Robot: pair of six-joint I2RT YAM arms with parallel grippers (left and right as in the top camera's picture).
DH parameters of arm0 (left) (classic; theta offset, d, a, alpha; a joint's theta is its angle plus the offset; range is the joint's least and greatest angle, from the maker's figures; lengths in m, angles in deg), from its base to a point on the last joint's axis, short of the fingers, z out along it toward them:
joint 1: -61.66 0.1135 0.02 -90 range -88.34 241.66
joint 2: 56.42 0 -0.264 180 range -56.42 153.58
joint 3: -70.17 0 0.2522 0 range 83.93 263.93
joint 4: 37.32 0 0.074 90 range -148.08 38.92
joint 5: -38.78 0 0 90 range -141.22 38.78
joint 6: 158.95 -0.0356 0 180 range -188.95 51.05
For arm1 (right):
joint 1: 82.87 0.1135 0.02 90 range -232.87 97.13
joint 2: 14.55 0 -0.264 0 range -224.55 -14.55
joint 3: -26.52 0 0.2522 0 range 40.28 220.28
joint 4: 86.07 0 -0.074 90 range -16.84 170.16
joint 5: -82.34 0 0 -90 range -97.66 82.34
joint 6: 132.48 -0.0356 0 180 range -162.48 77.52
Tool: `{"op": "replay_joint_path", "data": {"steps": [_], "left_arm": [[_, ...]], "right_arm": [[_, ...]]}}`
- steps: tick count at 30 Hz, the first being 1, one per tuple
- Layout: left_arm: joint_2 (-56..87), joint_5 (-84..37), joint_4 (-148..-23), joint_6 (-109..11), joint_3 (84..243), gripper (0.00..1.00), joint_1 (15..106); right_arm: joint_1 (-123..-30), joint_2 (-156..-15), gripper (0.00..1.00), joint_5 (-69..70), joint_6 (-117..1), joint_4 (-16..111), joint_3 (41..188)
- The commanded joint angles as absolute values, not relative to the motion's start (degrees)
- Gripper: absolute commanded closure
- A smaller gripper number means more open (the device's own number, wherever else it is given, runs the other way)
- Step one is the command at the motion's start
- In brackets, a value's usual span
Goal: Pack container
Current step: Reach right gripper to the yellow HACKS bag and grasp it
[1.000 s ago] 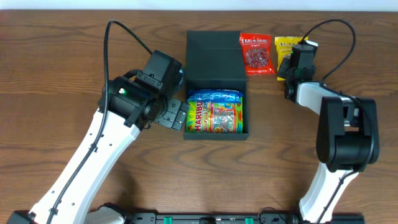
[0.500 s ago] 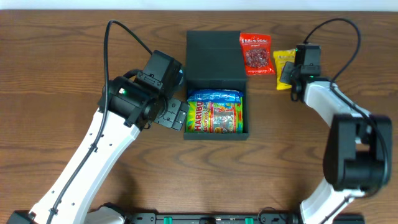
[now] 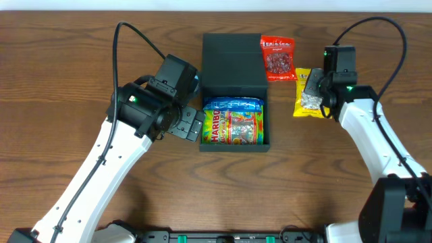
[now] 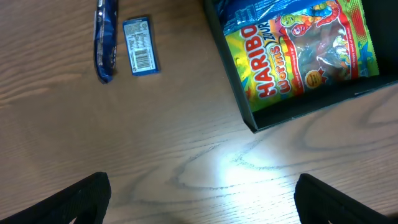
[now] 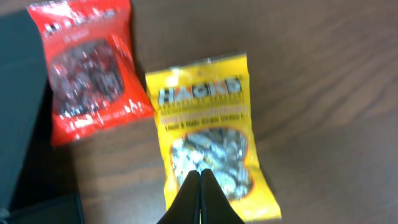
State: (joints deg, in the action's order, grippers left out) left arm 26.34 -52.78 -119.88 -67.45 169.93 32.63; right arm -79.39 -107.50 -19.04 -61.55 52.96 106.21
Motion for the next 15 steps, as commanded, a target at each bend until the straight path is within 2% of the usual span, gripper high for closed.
{"op": "replay_joint_path", "data": {"steps": [1, 3, 4, 5, 6, 10, 15], "left_arm": [[26.34, -53.13, -120.05, -67.21, 170.69, 0.05, 32.80], [26.34, -53.13, -120.05, -67.21, 170.69, 0.05, 32.80], [26.34, -53.13, -120.05, -67.21, 170.69, 0.05, 32.80], [26.34, -53.13, -120.05, -67.21, 170.69, 0.05, 32.80], [26.34, -53.13, -120.05, -67.21, 170.69, 0.05, 32.80], [26.34, -53.13, -120.05, -67.21, 170.69, 0.05, 32.80], [26.34, -53.13, -120.05, -67.21, 170.69, 0.05, 32.80]], "right_arm": [[-79.15, -108.00, 0.71, -19.21, -63.28, 51.87, 106.08], [-79.15, -108.72, 0.63, -19.21, -63.45, 51.28, 106.08], [-79.17, -109.03, 0.50, -19.24, -63.45, 51.00, 106.08], [-79.19, -109.49, 0.30, -19.24, -63.45, 50.76, 106.06], [-79.21, -109.95, 0.24, -19.24, -63.45, 50.67, 106.06], [-79.21, -112.50, 0.09, -19.26, -63.89, 50.63, 106.06], [-79.26, -116.94, 0.09, -19.43, -66.03, 51.08, 106.06]]}}
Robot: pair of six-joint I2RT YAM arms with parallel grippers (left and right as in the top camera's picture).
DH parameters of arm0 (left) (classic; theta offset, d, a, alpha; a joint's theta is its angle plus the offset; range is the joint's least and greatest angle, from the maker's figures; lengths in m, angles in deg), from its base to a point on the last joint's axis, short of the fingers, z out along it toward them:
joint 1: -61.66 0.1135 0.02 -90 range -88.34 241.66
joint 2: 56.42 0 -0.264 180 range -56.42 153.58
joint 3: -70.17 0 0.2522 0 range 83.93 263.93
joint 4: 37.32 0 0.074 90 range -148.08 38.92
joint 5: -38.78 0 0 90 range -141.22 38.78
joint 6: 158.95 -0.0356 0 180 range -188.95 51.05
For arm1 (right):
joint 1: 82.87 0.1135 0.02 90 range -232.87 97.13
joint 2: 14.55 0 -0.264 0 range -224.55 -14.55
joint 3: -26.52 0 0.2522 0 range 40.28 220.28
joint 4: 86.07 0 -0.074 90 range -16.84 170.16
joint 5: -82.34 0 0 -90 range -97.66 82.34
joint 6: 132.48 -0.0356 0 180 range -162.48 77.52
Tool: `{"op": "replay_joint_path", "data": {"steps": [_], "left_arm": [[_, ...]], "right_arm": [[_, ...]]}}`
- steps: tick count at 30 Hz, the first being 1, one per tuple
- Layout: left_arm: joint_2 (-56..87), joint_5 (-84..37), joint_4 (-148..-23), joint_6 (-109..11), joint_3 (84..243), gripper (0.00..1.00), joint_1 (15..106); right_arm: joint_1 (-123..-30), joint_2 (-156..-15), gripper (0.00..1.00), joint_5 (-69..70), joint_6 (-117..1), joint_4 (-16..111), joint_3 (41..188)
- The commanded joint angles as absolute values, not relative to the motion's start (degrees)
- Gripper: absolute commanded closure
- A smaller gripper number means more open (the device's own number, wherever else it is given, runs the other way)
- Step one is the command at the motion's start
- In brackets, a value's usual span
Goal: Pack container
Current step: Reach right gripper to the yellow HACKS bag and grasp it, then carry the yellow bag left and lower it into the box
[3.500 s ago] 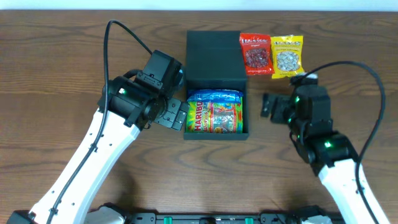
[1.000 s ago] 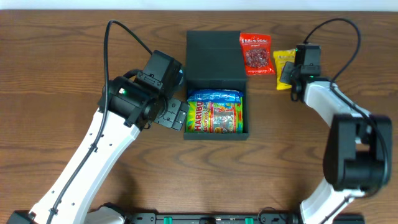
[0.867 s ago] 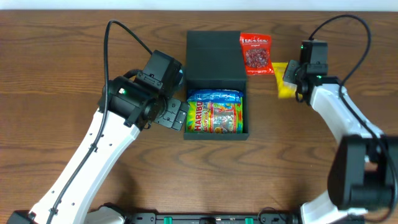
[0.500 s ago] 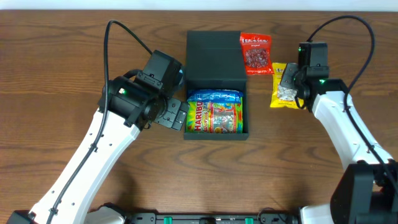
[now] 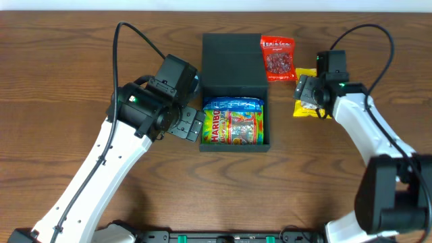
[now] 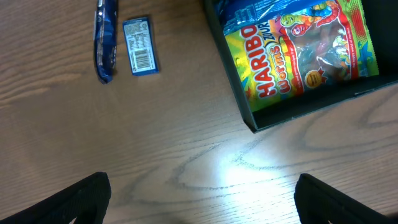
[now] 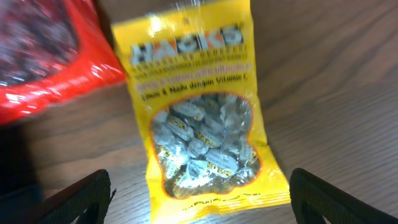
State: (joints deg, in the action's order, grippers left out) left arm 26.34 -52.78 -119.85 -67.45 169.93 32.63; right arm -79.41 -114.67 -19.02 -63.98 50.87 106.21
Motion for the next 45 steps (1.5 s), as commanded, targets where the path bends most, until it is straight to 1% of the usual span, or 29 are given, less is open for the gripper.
{"op": "replay_joint_path", "data": {"steps": [1, 4, 6, 7, 9, 14, 16, 18, 19, 26, 32, 39, 45], "left_arm": [[26.34, -53.13, -120.05, -67.21, 170.69, 0.05, 32.80], [26.34, -53.13, -120.05, -67.21, 170.69, 0.05, 32.80], [26.34, -53.13, -120.05, -67.21, 170.67, 0.05, 32.80], [26.34, -53.13, -120.05, -67.21, 170.69, 0.05, 32.80], [26.34, -53.13, -120.05, -67.21, 170.69, 0.05, 32.80], [26.34, -53.13, -120.05, -67.21, 170.67, 0.05, 32.80], [26.34, -53.13, -120.05, -67.21, 170.67, 0.05, 32.80], [26.34, -53.13, -120.05, -67.21, 170.69, 0.05, 32.80], [26.34, -53.13, -120.05, -67.21, 170.67, 0.05, 32.80], [26.34, -53.13, -120.05, -67.21, 170.69, 0.05, 32.80], [26.34, -53.13, -120.05, -67.21, 170.67, 0.05, 32.80], [26.34, -53.13, -120.05, -67.21, 170.67, 0.05, 32.80], [26.34, -53.13, -120.05, -67.21, 170.69, 0.05, 32.80]], "right_arm": [[-79.37, -117.97, 0.09, -19.45, -66.27, 51.30, 106.06], [-79.93, -120.72, 0.11, -19.43, -66.27, 52.44, 106.06], [-80.24, -122.12, 0.15, -19.41, -66.27, 52.79, 106.06], [-80.39, -122.91, 0.18, -19.41, -66.27, 53.07, 106.06], [-80.61, -124.06, 0.31, -19.39, -66.25, 53.38, 106.06], [-80.68, -125.62, 0.70, -19.32, -66.25, 53.66, 106.06], [-80.68, -125.62, 0.83, -19.19, -66.25, 53.75, 106.06], [-80.65, -125.62, 0.92, -19.19, -66.25, 53.79, 106.06], [-80.65, -125.62, 0.99, -19.19, -66.23, 53.73, 106.06], [-80.65, -124.55, 0.99, -15.35, -66.25, 51.78, 106.13], [-80.55, -120.15, 0.99, -12.13, -66.25, 48.22, 106.19], [-79.96, -108.70, 0.99, -11.26, -66.86, 40.92, 106.19], [-77.40, -97.71, 0.98, -8.42, -68.33, 35.19, 106.19]]}}
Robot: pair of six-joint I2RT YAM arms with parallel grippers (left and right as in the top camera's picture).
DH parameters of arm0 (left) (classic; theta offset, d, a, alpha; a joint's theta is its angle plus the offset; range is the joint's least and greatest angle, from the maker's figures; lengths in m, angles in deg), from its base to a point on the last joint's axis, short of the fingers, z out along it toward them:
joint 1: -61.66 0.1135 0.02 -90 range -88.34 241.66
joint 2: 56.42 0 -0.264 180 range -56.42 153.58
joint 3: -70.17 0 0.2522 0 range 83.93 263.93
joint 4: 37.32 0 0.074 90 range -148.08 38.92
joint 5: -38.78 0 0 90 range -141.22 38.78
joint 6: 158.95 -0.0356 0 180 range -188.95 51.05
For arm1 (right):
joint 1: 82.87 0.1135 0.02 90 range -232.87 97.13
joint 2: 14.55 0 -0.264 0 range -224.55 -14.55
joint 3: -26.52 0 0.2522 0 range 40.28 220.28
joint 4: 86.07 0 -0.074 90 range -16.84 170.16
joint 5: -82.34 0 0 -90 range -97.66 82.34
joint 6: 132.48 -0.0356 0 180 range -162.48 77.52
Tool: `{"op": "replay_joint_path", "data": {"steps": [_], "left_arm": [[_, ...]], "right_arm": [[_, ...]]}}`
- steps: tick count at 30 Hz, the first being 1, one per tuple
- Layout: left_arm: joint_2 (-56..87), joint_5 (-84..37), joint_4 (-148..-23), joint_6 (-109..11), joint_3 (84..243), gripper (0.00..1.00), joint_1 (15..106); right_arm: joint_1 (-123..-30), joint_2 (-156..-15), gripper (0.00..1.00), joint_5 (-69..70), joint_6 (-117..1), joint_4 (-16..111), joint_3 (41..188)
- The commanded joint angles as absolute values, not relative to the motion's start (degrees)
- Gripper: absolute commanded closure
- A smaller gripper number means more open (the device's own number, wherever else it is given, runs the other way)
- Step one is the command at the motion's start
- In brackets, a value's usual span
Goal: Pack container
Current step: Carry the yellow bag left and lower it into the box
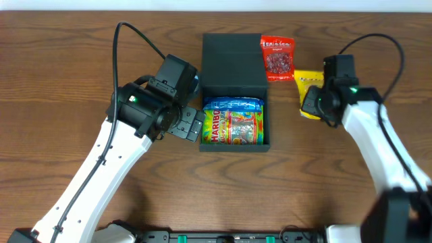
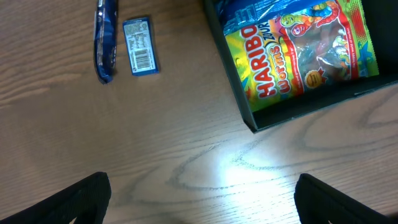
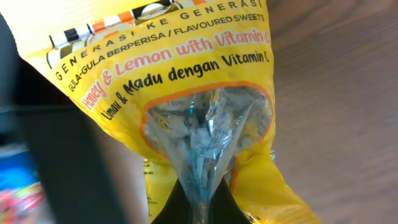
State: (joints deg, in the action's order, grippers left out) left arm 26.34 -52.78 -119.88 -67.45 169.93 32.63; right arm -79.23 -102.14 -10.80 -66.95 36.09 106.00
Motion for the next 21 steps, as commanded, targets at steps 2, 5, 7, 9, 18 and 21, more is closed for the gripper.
{"op": "replay_joint_path", "data": {"steps": [2, 5, 7, 9, 18, 21], "left_arm": [[26.34, -53.13, -120.05, -67.21, 170.69, 0.05, 32.80], [26.34, -53.13, -120.05, -67.21, 170.69, 0.05, 32.80], [26.34, -53.13, -120.05, -67.21, 170.69, 0.05, 32.80], [26.34, -53.13, -120.05, -67.21, 170.69, 0.05, 32.80], [26.34, -53.13, -120.05, -67.21, 170.69, 0.05, 32.80], [26.34, -53.13, -120.05, -67.21, 170.69, 0.05, 32.80]], "right_arm": [[-75.80, -94.84, 0.99, -7.54, -69.77, 33.97, 106.19], [-72.17, -91.15, 0.98, -7.13, -72.96, 32.33, 106.19], [-69.27, -89.79, 0.99, -7.15, -74.60, 31.70, 106.19], [-66.01, -89.42, 0.98, -7.17, -76.35, 31.35, 106.19], [-51.63, -92.39, 0.98, -14.30, -84.66, 31.28, 106.15], [-48.57, -94.27, 0.99, -16.11, -88.09, 31.30, 106.15]]}}
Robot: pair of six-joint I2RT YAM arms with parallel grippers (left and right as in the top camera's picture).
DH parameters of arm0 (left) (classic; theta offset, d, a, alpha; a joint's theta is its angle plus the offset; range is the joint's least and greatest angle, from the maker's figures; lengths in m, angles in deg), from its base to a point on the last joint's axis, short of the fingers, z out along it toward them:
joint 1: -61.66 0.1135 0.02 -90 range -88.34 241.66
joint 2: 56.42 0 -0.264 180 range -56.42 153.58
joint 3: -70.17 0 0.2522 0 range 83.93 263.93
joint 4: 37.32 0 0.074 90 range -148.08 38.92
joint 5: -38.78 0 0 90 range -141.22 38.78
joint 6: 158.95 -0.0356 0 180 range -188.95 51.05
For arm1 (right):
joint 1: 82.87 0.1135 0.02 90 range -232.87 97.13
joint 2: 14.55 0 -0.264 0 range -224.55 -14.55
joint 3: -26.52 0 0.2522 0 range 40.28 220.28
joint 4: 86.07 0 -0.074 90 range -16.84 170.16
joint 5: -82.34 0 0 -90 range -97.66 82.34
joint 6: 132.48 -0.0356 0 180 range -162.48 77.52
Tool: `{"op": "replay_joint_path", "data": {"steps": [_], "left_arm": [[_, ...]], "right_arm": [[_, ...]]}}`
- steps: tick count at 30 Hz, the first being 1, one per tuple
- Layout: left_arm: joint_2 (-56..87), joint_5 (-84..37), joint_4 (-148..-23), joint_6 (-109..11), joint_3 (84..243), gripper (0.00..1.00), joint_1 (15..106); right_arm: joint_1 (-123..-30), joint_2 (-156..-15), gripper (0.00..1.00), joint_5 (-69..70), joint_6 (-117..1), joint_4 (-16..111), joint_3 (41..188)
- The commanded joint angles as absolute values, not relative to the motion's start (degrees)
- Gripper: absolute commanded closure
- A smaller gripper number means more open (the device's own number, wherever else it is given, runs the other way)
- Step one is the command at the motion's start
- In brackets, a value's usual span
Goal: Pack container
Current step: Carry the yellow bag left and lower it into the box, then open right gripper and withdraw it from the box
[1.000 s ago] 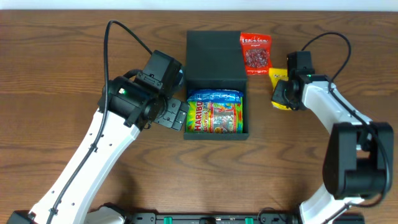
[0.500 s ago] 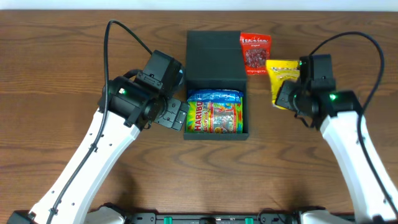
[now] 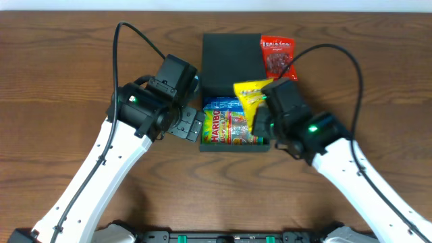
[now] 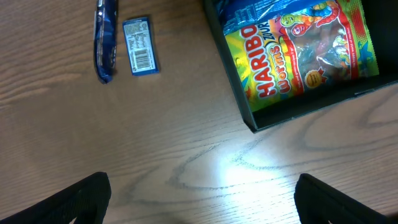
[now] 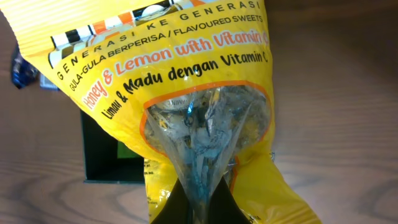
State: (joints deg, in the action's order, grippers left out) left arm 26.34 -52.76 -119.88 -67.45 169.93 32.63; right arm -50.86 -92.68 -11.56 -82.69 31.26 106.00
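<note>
The black box [image 3: 233, 57] stands at the table's middle with a Haribo worms bag [image 3: 233, 121] lying in its front half. My right gripper [image 5: 200, 208] is shut on the yellow Hacks sweets bag [image 3: 251, 100], holding it up over the box's right front part. In the right wrist view the yellow bag [image 5: 186, 93] fills the frame, with a corner of the box [image 5: 102, 155] below it. A red snack bag [image 3: 277, 57] lies at the box's back right. My left gripper [image 4: 199, 199] hangs open over bare wood left of the box [image 4: 249, 118].
A small blue packet [image 4: 138, 55] and a blue wrapped stick [image 4: 106, 37] lie on the wood left of the box. Both arms reach in from the front edge of the brown table [image 3: 54, 54].
My right gripper has carried the yellow bag from right of the box to above the box's right front part. The left arm has not moved.
My right gripper was shut and empty above the yellow bag lying right of the box. Then it stood open over the bag. Then it was shut on the bag, lifted off the table, and now holds it over the box.
</note>
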Motion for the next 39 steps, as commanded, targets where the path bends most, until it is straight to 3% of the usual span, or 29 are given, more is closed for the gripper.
{"op": "replay_joint_path", "data": {"steps": [1, 20, 21, 23, 25, 39], "left_arm": [[26.34, -53.13, -120.05, -67.21, 170.69, 0.05, 32.80], [26.34, -53.13, -120.05, -67.21, 170.69, 0.05, 32.80], [26.34, -53.13, -120.05, -67.21, 170.69, 0.05, 32.80], [26.34, -53.13, -120.05, -67.21, 170.69, 0.05, 32.80], [26.34, -53.13, -120.05, -67.21, 170.69, 0.05, 32.80], [26.34, -53.13, -120.05, -67.21, 170.69, 0.05, 32.80]], "right_arm": [[-47.74, -95.04, 0.99, -16.79, -89.66, 31.28, 106.15], [-44.63, -106.32, 0.98, -19.67, -94.32, 31.15, 106.15], [-44.66, -106.34, 0.91, -19.67, -94.32, 31.08, 106.15], [-44.66, -106.34, 0.58, -19.67, -94.32, 31.04, 106.15], [-44.66, -106.27, 0.43, -19.65, -94.29, 31.04, 106.15], [-44.77, -97.25, 0.24, -19.69, -92.28, 29.53, 106.30]]}}
